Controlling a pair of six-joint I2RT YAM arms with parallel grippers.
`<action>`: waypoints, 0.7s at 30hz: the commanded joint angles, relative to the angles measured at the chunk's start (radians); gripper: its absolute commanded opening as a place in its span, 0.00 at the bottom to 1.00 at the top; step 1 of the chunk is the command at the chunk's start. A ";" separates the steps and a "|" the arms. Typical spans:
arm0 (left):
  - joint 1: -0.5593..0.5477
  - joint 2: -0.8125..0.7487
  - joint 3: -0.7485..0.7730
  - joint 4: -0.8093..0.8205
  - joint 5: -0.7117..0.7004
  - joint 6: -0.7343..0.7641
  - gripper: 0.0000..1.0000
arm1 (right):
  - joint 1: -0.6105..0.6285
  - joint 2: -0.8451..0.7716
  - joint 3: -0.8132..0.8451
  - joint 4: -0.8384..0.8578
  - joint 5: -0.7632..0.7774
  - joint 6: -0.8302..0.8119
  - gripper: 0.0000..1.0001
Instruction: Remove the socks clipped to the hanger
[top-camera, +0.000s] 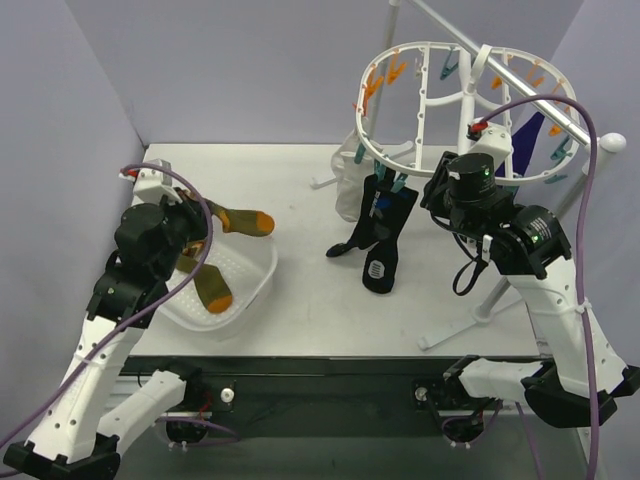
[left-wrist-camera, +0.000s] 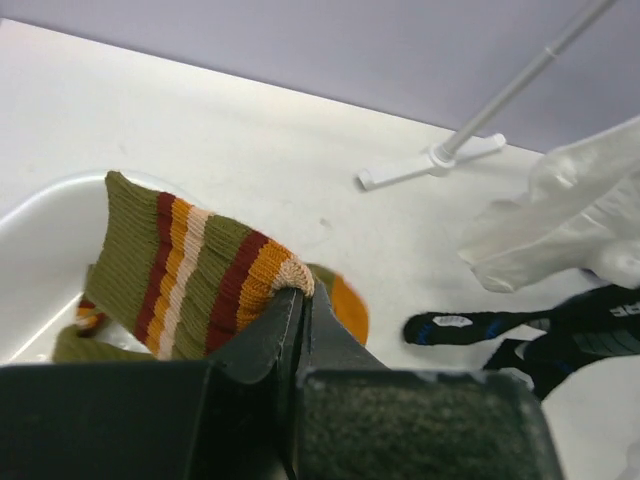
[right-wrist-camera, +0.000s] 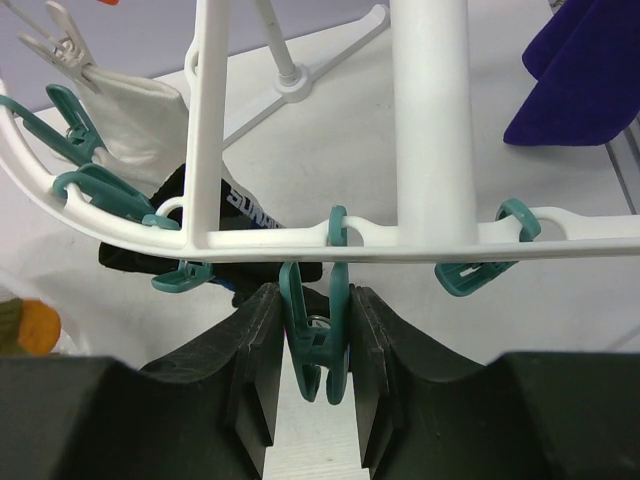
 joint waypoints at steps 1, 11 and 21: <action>0.012 -0.003 0.063 -0.105 -0.164 0.088 0.00 | -0.010 -0.023 -0.008 -0.005 0.008 -0.008 0.00; 0.012 -0.035 -0.044 -0.058 -0.117 0.037 0.85 | -0.010 -0.020 -0.010 -0.005 -0.012 -0.008 0.00; -0.150 0.045 -0.216 0.547 0.503 -0.080 0.81 | -0.011 -0.031 -0.021 -0.005 -0.044 -0.005 0.00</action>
